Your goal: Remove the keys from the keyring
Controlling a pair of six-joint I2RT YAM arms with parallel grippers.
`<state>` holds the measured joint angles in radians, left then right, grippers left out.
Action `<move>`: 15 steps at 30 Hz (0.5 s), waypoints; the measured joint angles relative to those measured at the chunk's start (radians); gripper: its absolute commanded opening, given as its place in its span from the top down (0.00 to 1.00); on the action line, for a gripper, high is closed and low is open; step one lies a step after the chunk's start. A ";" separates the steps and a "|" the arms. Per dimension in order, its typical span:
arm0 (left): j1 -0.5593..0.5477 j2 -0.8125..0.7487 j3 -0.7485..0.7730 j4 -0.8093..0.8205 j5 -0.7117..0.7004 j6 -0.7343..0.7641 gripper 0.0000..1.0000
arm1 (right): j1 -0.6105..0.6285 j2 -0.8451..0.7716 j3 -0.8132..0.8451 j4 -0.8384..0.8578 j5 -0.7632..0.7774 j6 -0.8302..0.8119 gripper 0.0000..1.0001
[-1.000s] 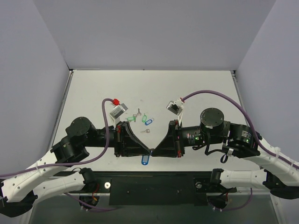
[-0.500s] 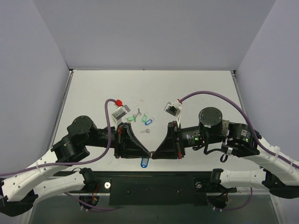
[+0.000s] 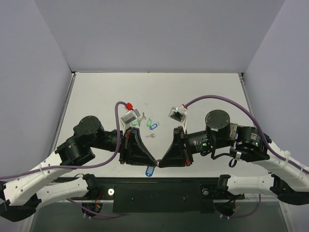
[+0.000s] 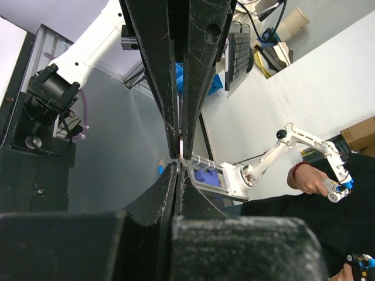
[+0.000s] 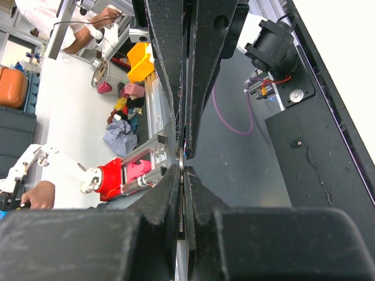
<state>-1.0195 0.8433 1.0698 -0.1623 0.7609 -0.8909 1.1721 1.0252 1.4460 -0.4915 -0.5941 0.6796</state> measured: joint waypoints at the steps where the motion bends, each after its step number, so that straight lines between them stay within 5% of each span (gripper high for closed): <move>1: 0.000 0.005 0.006 -0.007 0.006 0.005 1.00 | 0.000 0.000 0.000 -0.001 -0.003 -0.001 1.00; 15: 0.000 0.027 0.027 -0.030 0.047 0.019 1.00 | 0.000 0.006 0.013 -0.017 -0.024 -0.005 1.00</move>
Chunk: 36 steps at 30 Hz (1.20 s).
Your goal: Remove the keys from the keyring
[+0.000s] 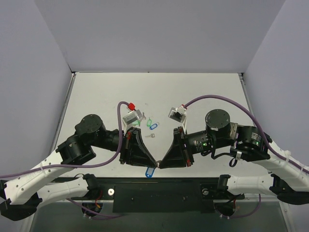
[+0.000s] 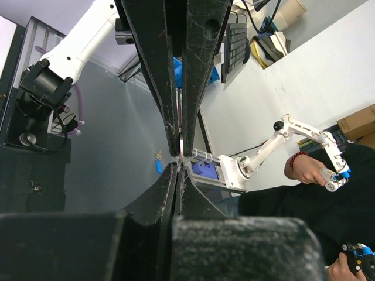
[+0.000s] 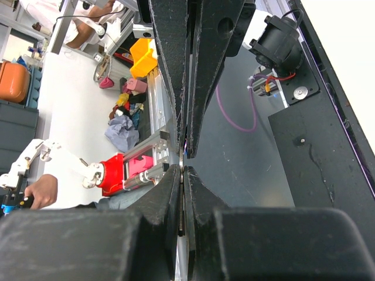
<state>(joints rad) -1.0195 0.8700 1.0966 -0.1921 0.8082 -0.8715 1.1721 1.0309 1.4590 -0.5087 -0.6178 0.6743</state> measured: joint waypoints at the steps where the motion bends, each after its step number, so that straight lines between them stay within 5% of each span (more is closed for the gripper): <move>1: 0.000 0.000 0.002 0.000 0.001 0.001 1.00 | 0.000 0.002 0.003 -0.001 0.000 0.000 1.00; 20: -0.001 -0.029 0.012 -0.014 -0.080 0.014 1.00 | 0.000 0.007 0.024 0.010 0.038 0.018 1.00; 36: -0.008 -0.119 -0.032 0.047 -0.251 -0.068 1.00 | 0.010 -0.047 -0.107 0.266 0.102 0.187 1.00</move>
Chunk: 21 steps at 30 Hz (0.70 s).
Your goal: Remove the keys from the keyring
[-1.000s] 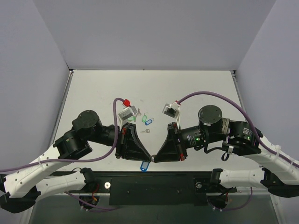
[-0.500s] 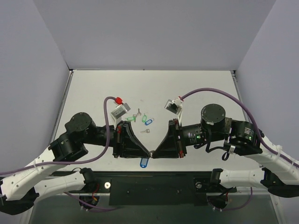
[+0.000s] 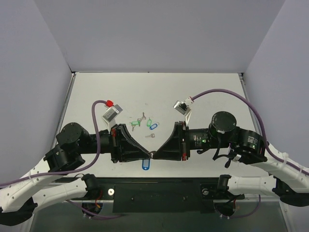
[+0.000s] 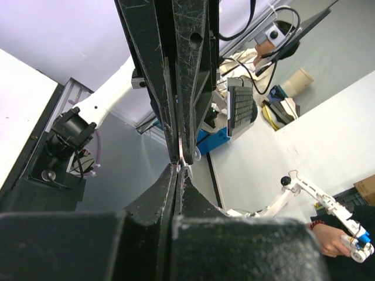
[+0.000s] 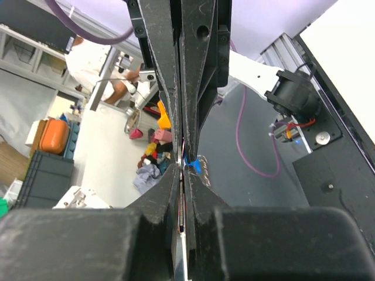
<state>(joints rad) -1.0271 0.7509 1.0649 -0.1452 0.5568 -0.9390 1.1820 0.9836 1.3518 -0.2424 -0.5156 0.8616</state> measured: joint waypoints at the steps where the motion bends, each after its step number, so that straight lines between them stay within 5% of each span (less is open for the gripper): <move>1: 0.000 -0.006 -0.003 0.002 -0.011 -0.003 1.00 | 0.002 -0.001 -0.007 0.013 0.006 0.009 1.00; 21: -0.012 -0.130 -0.062 0.168 -0.248 -0.106 1.00 | 0.116 0.039 -0.112 0.418 0.228 0.162 1.00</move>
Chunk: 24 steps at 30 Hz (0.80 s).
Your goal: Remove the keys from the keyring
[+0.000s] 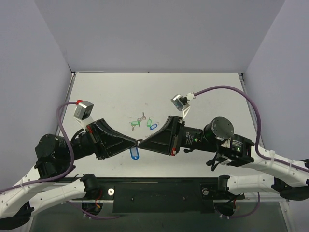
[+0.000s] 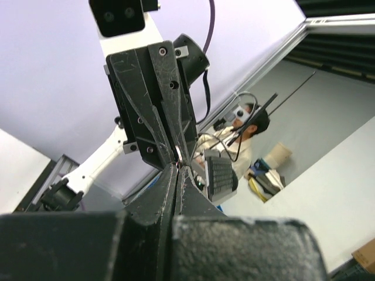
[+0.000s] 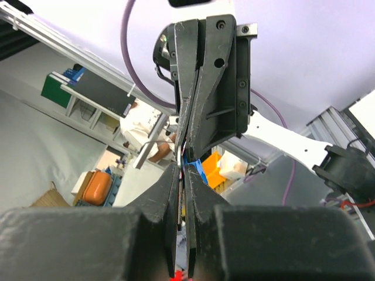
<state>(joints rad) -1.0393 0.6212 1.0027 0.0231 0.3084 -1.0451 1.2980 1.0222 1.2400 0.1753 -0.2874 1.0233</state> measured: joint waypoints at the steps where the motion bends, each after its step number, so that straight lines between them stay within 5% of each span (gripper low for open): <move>1: 0.000 -0.005 -0.004 0.012 -0.014 -0.003 1.00 | 0.000 0.009 0.005 0.014 0.005 0.004 1.00; 7: 0.000 -0.051 -0.045 0.069 -0.110 -0.026 0.99 | 0.000 0.057 0.025 0.073 0.039 0.024 1.00; 16: 0.003 -0.050 -0.042 -0.005 -0.221 0.018 0.55 | 0.013 0.069 0.033 -0.030 0.023 0.008 1.00; 24: 0.014 -0.040 -0.034 -0.163 -0.311 0.073 0.41 | 0.038 0.089 0.032 -0.161 -0.061 -0.011 1.00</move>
<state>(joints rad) -1.0256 0.5812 0.9691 -0.1402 -0.0025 -0.9718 1.3361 1.1110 1.2720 0.0139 -0.3481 1.0122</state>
